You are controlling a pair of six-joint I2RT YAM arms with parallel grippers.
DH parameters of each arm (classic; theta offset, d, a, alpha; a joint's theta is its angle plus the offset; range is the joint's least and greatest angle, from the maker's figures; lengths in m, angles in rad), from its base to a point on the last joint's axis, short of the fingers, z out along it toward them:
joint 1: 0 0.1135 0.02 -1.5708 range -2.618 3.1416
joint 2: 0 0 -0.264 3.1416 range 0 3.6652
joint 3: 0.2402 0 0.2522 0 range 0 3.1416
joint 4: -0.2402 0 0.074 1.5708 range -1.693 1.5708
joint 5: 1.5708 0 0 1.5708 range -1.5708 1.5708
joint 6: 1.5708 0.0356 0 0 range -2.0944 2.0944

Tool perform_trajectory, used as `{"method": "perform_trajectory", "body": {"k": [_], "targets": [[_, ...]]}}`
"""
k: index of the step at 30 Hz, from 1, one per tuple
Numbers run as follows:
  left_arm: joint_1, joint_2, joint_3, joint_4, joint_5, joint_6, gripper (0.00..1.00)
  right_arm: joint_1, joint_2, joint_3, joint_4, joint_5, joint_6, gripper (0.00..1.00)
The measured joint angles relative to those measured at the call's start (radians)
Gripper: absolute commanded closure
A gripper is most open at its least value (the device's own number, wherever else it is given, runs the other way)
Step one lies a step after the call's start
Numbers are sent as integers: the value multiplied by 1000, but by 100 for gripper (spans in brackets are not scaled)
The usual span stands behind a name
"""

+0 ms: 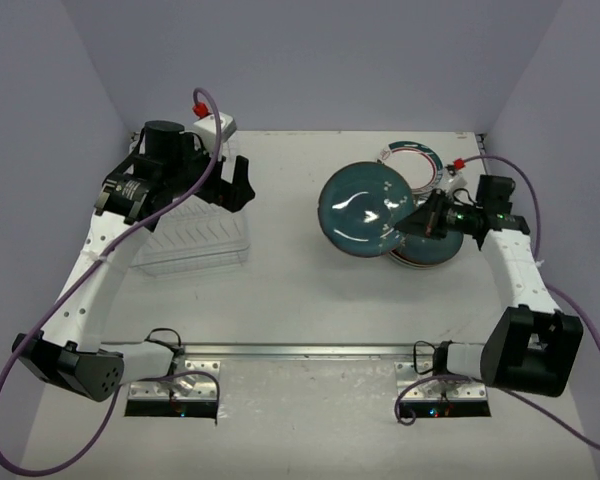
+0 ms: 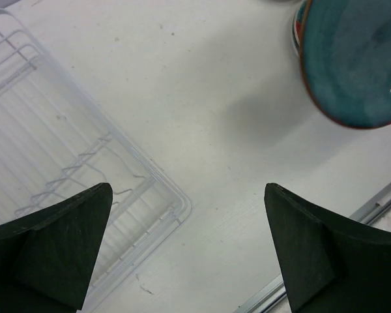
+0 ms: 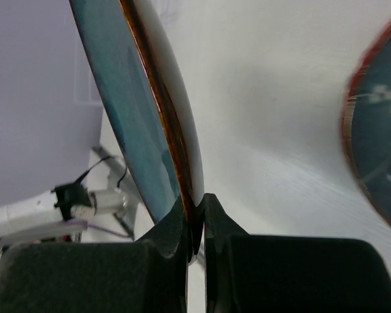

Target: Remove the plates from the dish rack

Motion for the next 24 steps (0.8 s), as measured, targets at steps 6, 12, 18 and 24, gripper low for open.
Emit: {"method": "perform_trajectory", "body": {"k": [6,12,18,24], "targets": [[0,-1,0,18,-59,-14,0,-319,12,7,-136,-10,-151,100],[0,-1,0,19,-69,-17,0,-447,168,55,-243,28,-221,100],[0,-6,-2,18,-75,-17,0,-470,305,97,-260,85,-231,100],[0,-26,-19,19,-76,-17,0,-468,389,142,-266,99,-230,100]]}}
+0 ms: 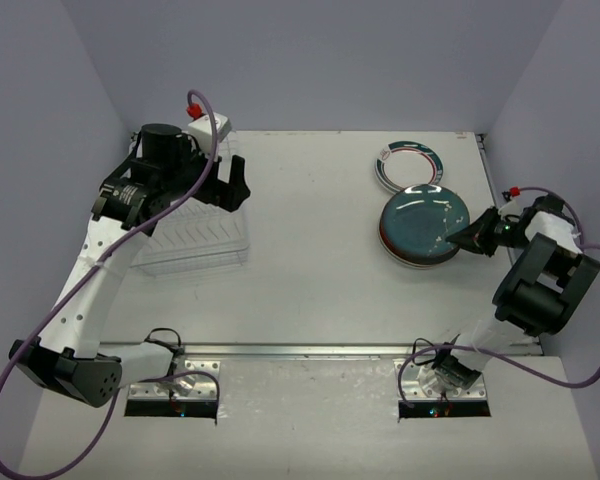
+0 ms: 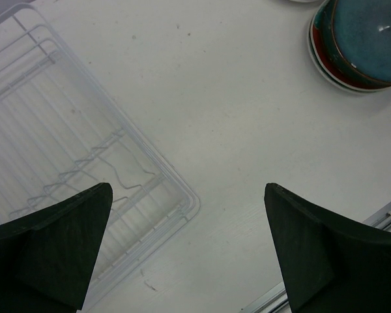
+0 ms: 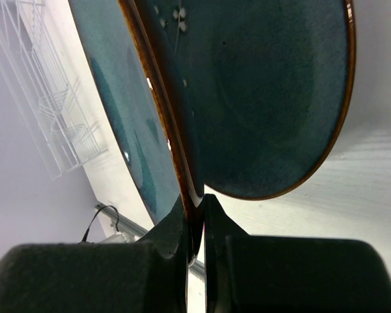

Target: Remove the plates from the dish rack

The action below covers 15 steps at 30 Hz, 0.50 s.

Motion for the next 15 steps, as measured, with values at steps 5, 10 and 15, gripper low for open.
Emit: {"method": "perform_trajectory", "body": {"k": [5,10,15], "targets": [[0,-6,-13,0,0,0,0,0,46,22,3,13,0,100],[0,-6,-16,0,0,0,0,0,74,32,2,17,-1,100],[0,-7,-17,0,1,0,0,0,112,47,3,18,-3,100]]}}
